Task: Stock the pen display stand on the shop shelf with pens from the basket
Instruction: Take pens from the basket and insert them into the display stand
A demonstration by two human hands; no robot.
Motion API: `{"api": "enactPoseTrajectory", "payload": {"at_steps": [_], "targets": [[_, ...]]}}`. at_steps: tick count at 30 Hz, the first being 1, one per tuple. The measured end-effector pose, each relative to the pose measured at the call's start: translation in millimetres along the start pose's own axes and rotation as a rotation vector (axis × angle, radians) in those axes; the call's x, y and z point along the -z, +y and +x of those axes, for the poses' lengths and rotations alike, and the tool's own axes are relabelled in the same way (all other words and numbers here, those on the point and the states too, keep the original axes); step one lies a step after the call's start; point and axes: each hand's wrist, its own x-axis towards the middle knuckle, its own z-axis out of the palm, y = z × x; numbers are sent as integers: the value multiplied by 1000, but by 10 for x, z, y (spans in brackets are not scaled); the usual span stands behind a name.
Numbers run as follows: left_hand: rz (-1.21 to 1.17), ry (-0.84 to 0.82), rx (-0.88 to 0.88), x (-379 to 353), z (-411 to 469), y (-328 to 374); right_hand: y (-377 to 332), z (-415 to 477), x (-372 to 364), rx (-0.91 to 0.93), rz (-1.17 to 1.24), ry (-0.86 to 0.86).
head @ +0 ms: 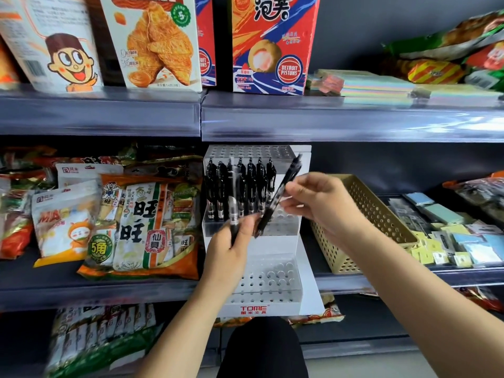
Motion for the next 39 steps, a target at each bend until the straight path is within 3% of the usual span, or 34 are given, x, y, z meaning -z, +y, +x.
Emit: {"api": "enactPoseTrajectory", "payload": {"at_steps": [4, 8, 13, 22, 31, 35, 39], "targets": [[-19, 119, -26, 100, 38, -6, -89, 215, 92, 169, -174, 203], [-20, 158, -23, 146, 55, -13, -45, 338, 19, 259, -429, 248], [10, 160, -13, 196, 70, -30, 6, 406, -60, 321, -588, 246], [73, 153, -34, 253, 42, -4, 303, 453, -79, 215, -737, 134], [107, 105, -22, 226, 10, 22, 329, 413, -24, 175, -799, 105], [105, 72, -16, 199, 11, 12, 191, 244, -94, 284, -716, 172], [138, 36, -42, 128, 4, 10, 43, 18, -246, 282, -571, -51]]}}
